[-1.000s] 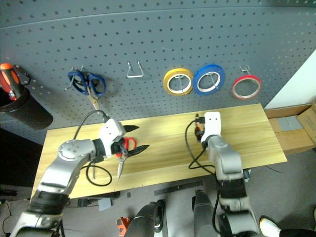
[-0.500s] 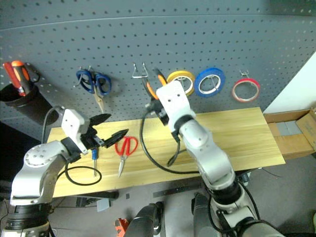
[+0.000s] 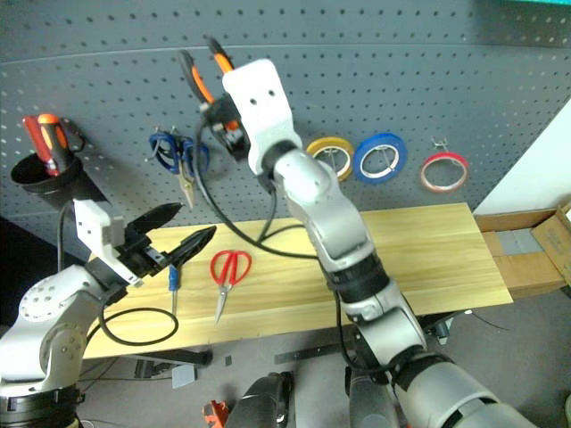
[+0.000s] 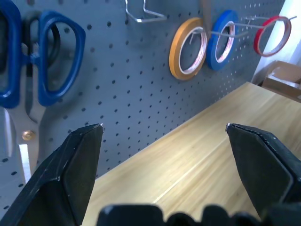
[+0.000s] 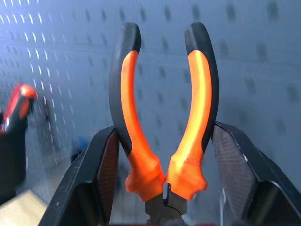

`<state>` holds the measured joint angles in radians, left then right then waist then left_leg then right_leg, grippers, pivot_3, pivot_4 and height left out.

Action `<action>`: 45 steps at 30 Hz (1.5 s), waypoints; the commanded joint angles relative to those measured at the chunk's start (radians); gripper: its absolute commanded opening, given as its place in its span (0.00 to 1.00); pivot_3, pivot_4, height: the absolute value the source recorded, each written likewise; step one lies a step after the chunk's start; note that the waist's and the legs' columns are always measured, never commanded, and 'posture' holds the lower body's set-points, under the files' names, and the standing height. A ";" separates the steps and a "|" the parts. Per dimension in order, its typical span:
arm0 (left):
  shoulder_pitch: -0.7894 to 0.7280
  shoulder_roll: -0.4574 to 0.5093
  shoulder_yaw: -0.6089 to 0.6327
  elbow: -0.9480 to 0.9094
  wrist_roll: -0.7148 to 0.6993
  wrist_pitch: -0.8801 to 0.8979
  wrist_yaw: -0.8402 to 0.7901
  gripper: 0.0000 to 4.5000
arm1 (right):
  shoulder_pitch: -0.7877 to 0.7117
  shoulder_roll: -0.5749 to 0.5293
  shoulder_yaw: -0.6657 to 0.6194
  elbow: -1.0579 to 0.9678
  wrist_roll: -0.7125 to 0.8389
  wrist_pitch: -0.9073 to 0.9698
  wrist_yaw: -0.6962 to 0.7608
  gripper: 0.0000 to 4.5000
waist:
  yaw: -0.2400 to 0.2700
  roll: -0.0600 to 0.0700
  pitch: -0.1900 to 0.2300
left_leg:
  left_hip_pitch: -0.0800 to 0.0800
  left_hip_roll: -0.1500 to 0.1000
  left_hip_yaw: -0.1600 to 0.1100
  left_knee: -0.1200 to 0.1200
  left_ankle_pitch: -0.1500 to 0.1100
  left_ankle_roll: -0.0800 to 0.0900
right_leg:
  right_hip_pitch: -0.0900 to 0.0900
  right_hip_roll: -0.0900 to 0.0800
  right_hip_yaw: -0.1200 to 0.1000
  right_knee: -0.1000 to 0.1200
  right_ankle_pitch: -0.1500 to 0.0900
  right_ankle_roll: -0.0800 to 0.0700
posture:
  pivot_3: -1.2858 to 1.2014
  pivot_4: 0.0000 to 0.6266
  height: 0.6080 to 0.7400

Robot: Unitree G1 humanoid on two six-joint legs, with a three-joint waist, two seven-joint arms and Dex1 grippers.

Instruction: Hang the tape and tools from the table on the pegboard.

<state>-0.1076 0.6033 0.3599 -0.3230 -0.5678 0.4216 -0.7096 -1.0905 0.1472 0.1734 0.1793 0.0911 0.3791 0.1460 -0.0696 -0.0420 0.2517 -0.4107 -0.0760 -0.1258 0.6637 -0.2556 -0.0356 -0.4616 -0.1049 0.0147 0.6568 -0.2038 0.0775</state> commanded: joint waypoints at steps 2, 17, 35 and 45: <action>-0.022 0.002 0.001 -0.067 -0.028 0.003 0.022 1.00 | -0.130 0.043 -0.062 0.168 0.007 -0.258 -0.003 0.55 | 0.010 0.000 -0.006 | 0.001 0.000 0.000 -0.001 0.000 0.000 | 0.001 0.001 0.000 0.000 0.000 0.000 | 0.55 0.24 1.00; -0.140 -0.016 -0.083 -0.056 -0.003 -0.001 0.085 1.00 | -0.271 0.074 -0.109 0.782 -0.030 -0.857 -0.032 0.55 | 0.029 -0.002 -0.012 | 0.009 0.002 0.002 -0.003 0.001 -0.005 | 0.005 0.010 0.003 0.001 0.002 -0.004 | 0.58 0.28 1.00; -0.123 -0.004 -0.083 -0.091 -0.016 0.031 0.102 1.00 | -0.324 0.035 -0.135 0.993 -0.111 -0.973 -0.077 0.55 | 0.044 0.001 -0.008 | 0.010 0.005 -0.001 -0.004 -0.001 -0.008 | 0.005 0.015 0.003 0.002 0.000 -0.008 | 0.60 0.38 1.00; -0.136 -0.017 -0.106 -0.095 -0.010 0.023 0.117 1.00 | -0.279 -0.007 -0.107 1.059 -0.227 -1.012 -0.189 0.55 | 0.046 0.005 -0.003 | 0.010 0.005 -0.001 -0.004 -0.002 -0.007 | 0.005 0.015 0.002 0.002 0.000 -0.009 | 0.61 0.42 1.00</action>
<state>-0.2380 0.5859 0.2430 -0.3789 -0.5743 0.4553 -0.5986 -1.3537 0.1492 0.0638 1.2552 -0.1215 -0.6034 -0.0172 -0.0232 -0.0371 0.2489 -0.4004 -0.0707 -0.1270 0.6597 -0.2572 -0.0428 -0.4561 -0.0899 0.0172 0.6590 -0.2040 0.0685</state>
